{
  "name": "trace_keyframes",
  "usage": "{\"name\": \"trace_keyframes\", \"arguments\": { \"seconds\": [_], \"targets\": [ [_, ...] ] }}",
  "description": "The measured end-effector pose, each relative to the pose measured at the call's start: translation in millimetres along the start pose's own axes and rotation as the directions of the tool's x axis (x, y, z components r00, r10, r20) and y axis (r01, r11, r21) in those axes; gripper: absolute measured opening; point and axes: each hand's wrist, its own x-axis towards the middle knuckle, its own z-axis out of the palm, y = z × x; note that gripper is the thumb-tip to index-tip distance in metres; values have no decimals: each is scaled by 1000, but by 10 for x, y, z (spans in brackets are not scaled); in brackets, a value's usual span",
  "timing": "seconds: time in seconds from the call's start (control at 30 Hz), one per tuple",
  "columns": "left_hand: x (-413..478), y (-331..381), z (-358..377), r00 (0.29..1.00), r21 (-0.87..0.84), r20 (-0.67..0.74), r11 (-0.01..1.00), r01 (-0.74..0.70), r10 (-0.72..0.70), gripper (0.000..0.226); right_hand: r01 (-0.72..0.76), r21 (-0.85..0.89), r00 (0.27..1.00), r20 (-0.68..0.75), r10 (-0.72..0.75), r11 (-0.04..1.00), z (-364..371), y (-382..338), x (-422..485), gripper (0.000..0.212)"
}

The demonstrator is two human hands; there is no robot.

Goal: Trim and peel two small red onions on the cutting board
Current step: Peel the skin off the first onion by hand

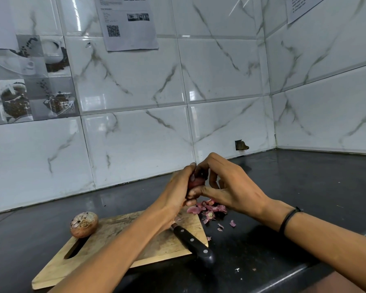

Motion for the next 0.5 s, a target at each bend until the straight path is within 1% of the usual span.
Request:
{"name": "trace_keyframes", "arguments": {
  "seconds": [0.07, 0.13, 0.23, 0.3, 0.43, 0.5],
  "targets": [
    [2, 14, 4, 1000, -14, -4, 1000, -1, 1, 41, 8, -14, 1000, 1, -8, 1000, -8, -6, -1, 31],
    [2, 27, 1, 1000, -11, -2, 1000, 4, -4, 45, 32, -6, 999, 14, -32, 999, -11, -21, 3, 29],
    [-4, 41, -5, 1000, -18, 3, 1000, -1, 1, 54, 55, -11, 998, 21, -55, 998, 4, -35, 3, 34],
    [3, 40, -14, 1000, -37, 8, 999, 3, -2, 51, 47, -25, 999, 15, -46, 999, 7, -34, 3, 37],
    [16, 40, -29, 1000, -41, 16, 999, 8, -8, 41, -6, -32, 997, -74, 3, 999, -20, -15, -2, 45],
    [12, 33, -37, 999, -43, 32, 999, 11, -9, 44, -3, -47, 996, -93, -2, 999, -21, -23, -9, 47]
  ]
}}
